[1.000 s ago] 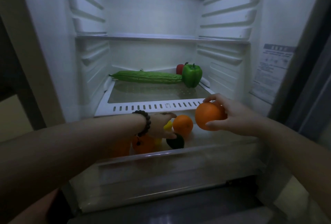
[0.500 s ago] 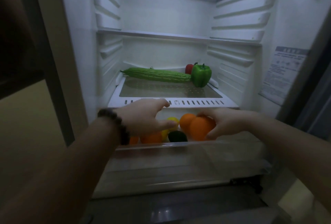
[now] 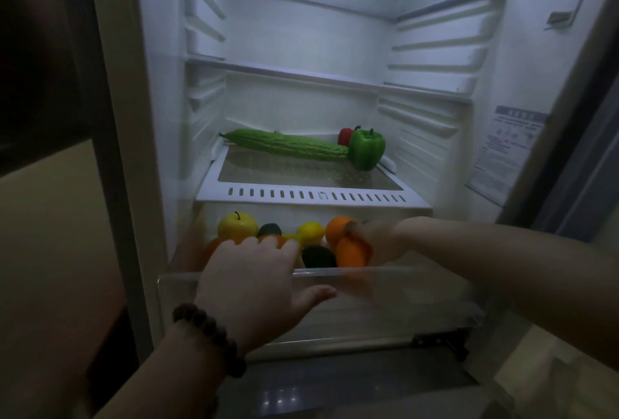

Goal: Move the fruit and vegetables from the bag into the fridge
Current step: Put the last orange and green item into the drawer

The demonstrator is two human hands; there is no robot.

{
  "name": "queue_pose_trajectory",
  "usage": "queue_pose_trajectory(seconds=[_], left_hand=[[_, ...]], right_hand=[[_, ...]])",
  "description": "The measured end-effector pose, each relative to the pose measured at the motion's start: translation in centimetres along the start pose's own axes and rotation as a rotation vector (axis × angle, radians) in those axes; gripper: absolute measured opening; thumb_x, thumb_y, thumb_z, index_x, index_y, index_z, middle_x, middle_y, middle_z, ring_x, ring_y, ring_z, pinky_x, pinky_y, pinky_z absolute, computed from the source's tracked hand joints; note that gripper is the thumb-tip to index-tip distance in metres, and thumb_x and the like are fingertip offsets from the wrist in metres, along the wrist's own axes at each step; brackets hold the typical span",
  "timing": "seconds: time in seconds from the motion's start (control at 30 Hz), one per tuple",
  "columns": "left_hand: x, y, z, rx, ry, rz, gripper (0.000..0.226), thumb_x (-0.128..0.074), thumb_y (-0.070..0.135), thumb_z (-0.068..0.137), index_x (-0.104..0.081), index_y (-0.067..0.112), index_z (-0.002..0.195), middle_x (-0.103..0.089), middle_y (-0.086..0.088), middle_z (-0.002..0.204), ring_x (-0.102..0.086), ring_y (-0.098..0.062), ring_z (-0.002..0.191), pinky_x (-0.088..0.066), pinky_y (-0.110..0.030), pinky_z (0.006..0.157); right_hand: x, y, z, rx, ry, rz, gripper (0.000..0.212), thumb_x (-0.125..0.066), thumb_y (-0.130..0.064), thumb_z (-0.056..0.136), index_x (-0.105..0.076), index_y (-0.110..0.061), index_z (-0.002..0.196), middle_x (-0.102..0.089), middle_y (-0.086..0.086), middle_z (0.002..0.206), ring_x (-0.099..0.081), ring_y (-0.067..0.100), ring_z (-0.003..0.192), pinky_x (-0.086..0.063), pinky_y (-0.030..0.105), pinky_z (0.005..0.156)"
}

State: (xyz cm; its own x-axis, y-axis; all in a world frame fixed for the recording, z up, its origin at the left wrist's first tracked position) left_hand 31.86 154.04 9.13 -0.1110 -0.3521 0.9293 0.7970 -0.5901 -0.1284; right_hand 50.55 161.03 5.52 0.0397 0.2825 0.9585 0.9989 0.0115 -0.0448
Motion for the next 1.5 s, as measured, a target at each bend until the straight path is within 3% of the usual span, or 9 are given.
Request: queue_pose_trajectory(seconds=[0.23,0.4,0.5,0.67,0.87,1.07,1.27,1.4,1.5], left_hand=[[0.1,0.0,-0.1,-0.009,0.067,-0.005,0.074,-0.012,0.085,0.073,-0.046,0.035,0.113,-0.054,0.013,0.090,-0.049,-0.002,0.076,-0.045,-0.021,0.067],[0.3,0.0,-0.2,-0.020,0.100,0.009,0.072,-0.012,0.085,0.073,-0.047,0.034,0.110,-0.054,0.013,0.088,-0.049,-0.001,0.074,-0.043,-0.019,0.063],[0.4,0.1,-0.2,-0.029,0.118,0.019,0.071,-0.010,0.085,0.073,-0.048,0.034,0.105,-0.054,0.013,0.085,-0.049,-0.001,0.072,-0.043,-0.019,0.063],[0.8,0.2,-0.5,-0.023,0.137,0.018,0.065,-0.013,0.084,0.075,-0.048,0.034,0.097,-0.051,0.013,0.079,-0.047,0.000,0.068,-0.043,-0.019,0.061],[0.7,0.0,-0.8,0.008,0.192,0.017,0.065,-0.013,0.085,0.074,-0.047,0.033,0.093,-0.053,0.012,0.079,-0.048,-0.002,0.068,-0.044,-0.021,0.061],[1.0,0.1,-1.7,0.050,0.322,-0.033,0.061,-0.021,0.078,0.078,-0.058,0.030,0.081,-0.054,0.012,0.070,-0.046,-0.006,0.060,-0.038,-0.023,0.055],[0.9,1.5,-3.5,0.071,0.340,-0.099,0.047,-0.054,0.058,0.078,-0.063,0.025,0.110,-0.066,-0.001,0.108,-0.061,-0.019,0.097,-0.045,-0.040,0.082],[1.2,4.2,-5.2,0.020,0.296,-0.185,0.061,-0.060,0.052,0.078,-0.050,0.024,0.132,-0.052,-0.005,0.137,-0.046,-0.023,0.128,-0.032,-0.054,0.105],[1.9,8.0,-6.5,-0.053,0.256,-0.282,0.066,-0.045,0.052,0.089,-0.025,0.026,0.146,-0.021,-0.001,0.155,-0.015,-0.021,0.144,-0.008,-0.050,0.116]], right_hand=[[-1.1,2.2,1.2,-0.162,-0.066,-0.025,0.058,-0.049,-0.034,0.096,-0.019,-0.024,0.145,-0.035,0.013,0.143,-0.042,0.032,0.126,-0.038,0.040,0.101],[-0.7,2.3,0.7,-0.188,-0.090,-0.030,0.055,-0.048,-0.030,0.097,-0.026,-0.019,0.145,-0.037,0.012,0.146,-0.041,0.031,0.130,-0.036,0.039,0.104],[0.5,1.9,-0.6,-0.173,-0.122,-0.105,0.066,-0.052,-0.037,0.094,-0.016,-0.025,0.148,-0.034,0.009,0.148,-0.040,0.028,0.131,-0.036,0.040,0.105],[4.1,-1.2,-4.4,-0.012,0.142,0.023,0.061,-0.047,-0.055,0.090,-0.035,-0.027,0.142,-0.042,0.002,0.144,-0.044,0.019,0.127,-0.038,0.036,0.105],[4.2,-4.2,-9.6,0.111,0.377,0.145,0.053,-0.044,-0.056,0.089,-0.041,-0.032,0.137,-0.039,-0.007,0.144,-0.039,0.012,0.127,-0.038,0.035,0.104],[0.5,-4.3,-12.3,0.100,0.396,0.260,0.055,-0.044,-0.061,0.086,-0.038,-0.040,0.136,-0.037,-0.014,0.143,-0.038,0.010,0.128,-0.037,0.041,0.106],[-1.7,-4.9,-15.4,0.047,0.525,0.120,0.062,-0.041,-0.058,0.090,-0.024,-0.038,0.145,-0.021,-0.013,0.154,-0.014,0.011,0.143,-0.001,0.038,0.117],[-2.2,-4.4,-19.9,0.009,0.666,0.207,0.061,-0.043,-0.059,0.089,-0.031,-0.035,0.144,-0.029,-0.008,0.151,-0.022,0.014,0.140,-0.019,0.040,0.116],[-2.8,-4.1,-24.4,-0.049,0.776,0.151,0.068,-0.030,-0.064,0.086,-0.042,-0.025,0.139,-0.041,0.001,0.145,-0.034,0.019,0.135,-0.024,0.037,0.114]])
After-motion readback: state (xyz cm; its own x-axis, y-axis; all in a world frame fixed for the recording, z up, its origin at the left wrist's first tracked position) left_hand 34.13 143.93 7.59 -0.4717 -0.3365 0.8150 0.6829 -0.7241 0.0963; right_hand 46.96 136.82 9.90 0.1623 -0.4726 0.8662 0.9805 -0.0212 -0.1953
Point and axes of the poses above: each hand's wrist, its own z-axis towards the middle knuckle, its own x-axis out of the back of the hand, y = z × x, the point moved 8 cm from there along z, towards the middle knuckle
